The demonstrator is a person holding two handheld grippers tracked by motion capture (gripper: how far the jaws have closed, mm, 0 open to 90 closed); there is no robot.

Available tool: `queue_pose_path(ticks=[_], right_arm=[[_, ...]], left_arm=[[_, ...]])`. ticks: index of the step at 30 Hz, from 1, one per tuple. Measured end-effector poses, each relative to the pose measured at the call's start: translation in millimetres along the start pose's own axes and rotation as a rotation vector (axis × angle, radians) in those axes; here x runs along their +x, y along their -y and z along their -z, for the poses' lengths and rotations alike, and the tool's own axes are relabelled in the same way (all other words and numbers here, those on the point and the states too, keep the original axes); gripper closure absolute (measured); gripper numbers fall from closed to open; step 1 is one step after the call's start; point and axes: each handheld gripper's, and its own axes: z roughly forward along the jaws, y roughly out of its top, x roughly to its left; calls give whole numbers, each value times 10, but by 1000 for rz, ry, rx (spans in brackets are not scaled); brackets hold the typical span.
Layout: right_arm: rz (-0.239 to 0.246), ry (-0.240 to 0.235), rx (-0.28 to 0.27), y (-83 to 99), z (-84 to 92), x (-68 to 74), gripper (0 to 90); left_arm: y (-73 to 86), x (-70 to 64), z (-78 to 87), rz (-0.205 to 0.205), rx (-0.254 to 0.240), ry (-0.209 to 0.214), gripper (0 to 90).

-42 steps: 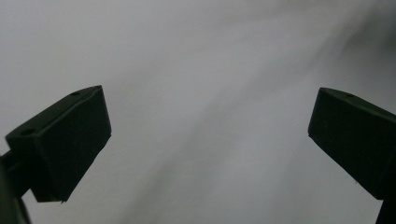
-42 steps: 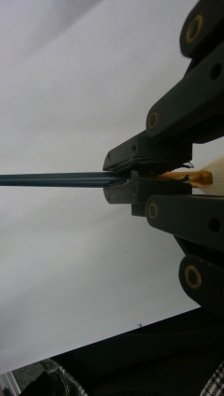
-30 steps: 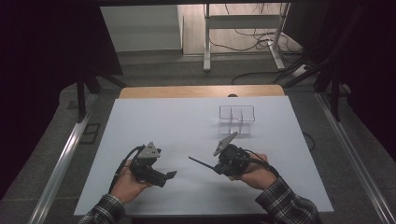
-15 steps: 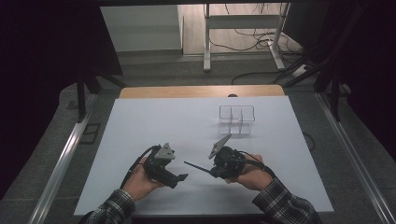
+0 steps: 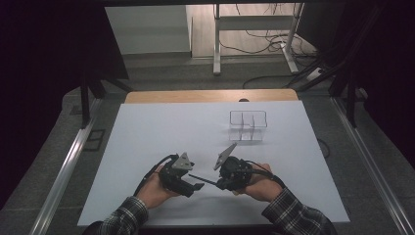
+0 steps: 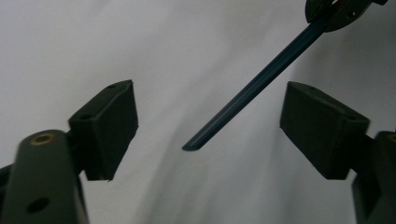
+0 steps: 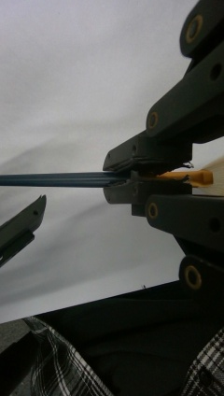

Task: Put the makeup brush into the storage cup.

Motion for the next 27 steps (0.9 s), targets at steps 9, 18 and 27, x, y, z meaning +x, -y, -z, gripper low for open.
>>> queue_pose_path(ticks=[9,18,27], right_arm=[[9,-10,6,-12,-10,30,839],[19,-14,16,-11,-34,37,838],[-8,45,-26,29,-18,-63,553]], left_arm=[[3,-40,0,-44,25,16,451],[1,-82,-9,-106,53,19,573],[-42,-217,-50,-248,127,118,852]])
